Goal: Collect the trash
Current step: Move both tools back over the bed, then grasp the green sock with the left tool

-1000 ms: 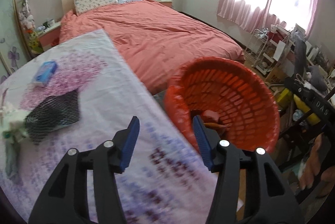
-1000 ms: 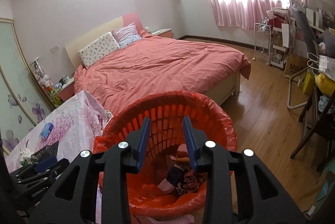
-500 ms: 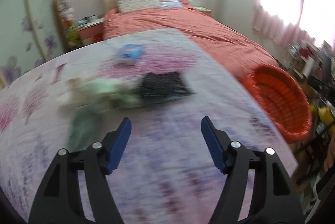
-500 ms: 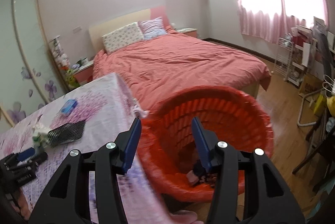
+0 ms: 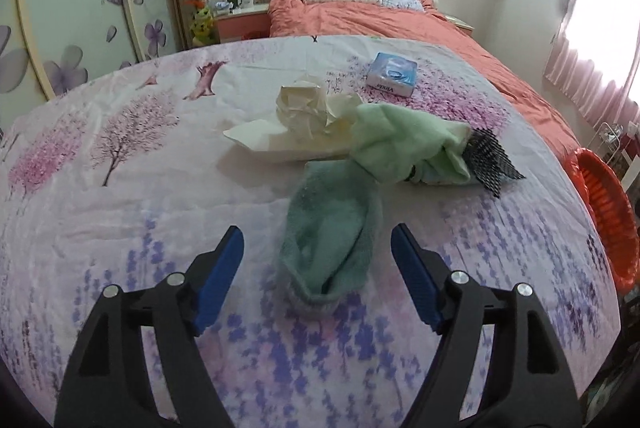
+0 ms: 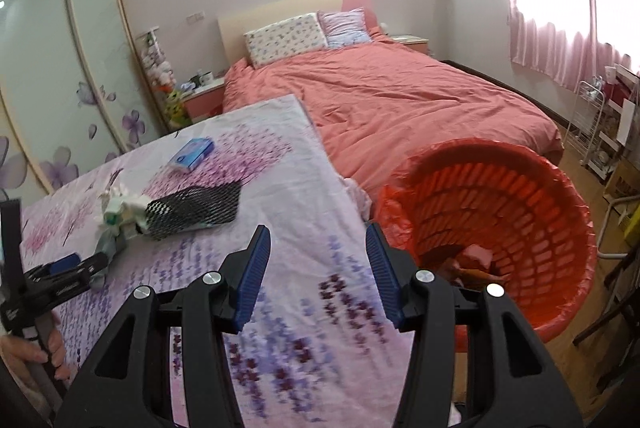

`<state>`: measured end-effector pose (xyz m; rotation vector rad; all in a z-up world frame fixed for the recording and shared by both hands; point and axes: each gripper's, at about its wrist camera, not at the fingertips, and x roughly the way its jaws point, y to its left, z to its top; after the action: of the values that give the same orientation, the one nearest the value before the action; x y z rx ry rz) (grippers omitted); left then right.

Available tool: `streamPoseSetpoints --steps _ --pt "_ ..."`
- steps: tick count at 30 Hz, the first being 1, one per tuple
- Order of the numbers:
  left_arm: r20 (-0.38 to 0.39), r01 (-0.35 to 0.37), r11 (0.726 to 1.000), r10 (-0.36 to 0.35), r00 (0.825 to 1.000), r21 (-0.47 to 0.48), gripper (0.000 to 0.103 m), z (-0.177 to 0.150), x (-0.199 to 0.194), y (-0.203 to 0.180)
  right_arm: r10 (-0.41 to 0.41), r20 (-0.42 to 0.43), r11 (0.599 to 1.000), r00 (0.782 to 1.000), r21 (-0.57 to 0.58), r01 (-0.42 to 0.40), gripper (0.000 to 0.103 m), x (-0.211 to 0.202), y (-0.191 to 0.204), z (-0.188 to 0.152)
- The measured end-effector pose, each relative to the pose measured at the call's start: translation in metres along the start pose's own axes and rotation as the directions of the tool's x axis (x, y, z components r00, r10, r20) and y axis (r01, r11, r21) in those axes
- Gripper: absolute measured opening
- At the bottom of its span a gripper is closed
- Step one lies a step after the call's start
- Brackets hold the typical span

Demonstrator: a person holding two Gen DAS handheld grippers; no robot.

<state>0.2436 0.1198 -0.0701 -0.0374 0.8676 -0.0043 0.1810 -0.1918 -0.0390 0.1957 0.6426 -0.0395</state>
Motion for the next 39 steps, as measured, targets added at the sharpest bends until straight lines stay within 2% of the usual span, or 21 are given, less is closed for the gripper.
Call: streamPoseSetpoints --steps 5,8,11,13,16,19,24,29,31,35,39 --pt "-0.048 -0.006 1.0 0.006 0.999 -0.006 0.075 0.006 0.022 -0.008 0.007 -0.012 1.0 1.0 -0.025 -0.007 0.05 0.002 0.01 -0.002" --pt "-0.057 -0.009 1.0 0.008 0.998 -0.025 0.069 0.008 0.028 -0.006 0.008 -0.018 1.0 1.0 -0.029 -0.008 0.051 0.004 0.014 -0.004" --pt "-0.053 -0.004 0.999 0.002 0.999 -0.045 0.051 0.012 0.029 -0.003 0.01 -0.023 0.999 1.0 -0.032 -0.011 0.051 0.004 0.017 -0.005" --pt "-0.051 0.009 0.998 -0.013 0.999 -0.063 0.031 0.014 0.028 0.001 0.014 -0.027 0.999 1.0 -0.037 -0.015 0.051 0.005 0.02 -0.006" --pt "-0.044 0.013 0.997 -0.017 0.999 -0.074 0.019 0.013 0.025 0.011 0.021 -0.03 0.999 0.999 -0.045 -0.022 0.051 0.006 0.025 -0.007" --pt "-0.031 -0.007 0.997 0.005 1.0 -0.073 0.017 0.009 0.016 0.023 0.032 -0.033 0.998 0.999 -0.055 -0.034 0.05 0.006 0.031 -0.008" --pt "-0.014 -0.087 0.991 0.086 0.996 -0.104 0.017 0.003 0.0 0.063 0.06 -0.043 0.995 0.997 -0.072 -0.063 0.051 0.009 0.045 -0.007" --pt "-0.05 -0.16 0.975 0.154 0.987 -0.157 0.02 -0.005 0.0 0.104 0.101 -0.064 0.99 0.993 -0.09 -0.107 0.05 0.017 0.069 -0.01" --pt "-0.045 -0.159 0.974 0.154 0.987 -0.16 0.026 -0.008 0.001 0.109 0.115 -0.074 0.987 0.991 -0.1 -0.123 0.05 0.022 0.08 -0.01" --pt "-0.035 -0.163 0.978 0.16 0.987 -0.13 0.027 -0.009 0.001 0.103 0.135 -0.082 0.982 0.988 -0.121 -0.144 0.049 0.033 0.103 -0.009" --pt "-0.031 -0.136 0.979 0.133 0.991 -0.15 0.027 -0.007 0.004 0.105 0.133 -0.082 0.98 0.988 -0.14 -0.144 0.039 0.046 0.122 -0.006"
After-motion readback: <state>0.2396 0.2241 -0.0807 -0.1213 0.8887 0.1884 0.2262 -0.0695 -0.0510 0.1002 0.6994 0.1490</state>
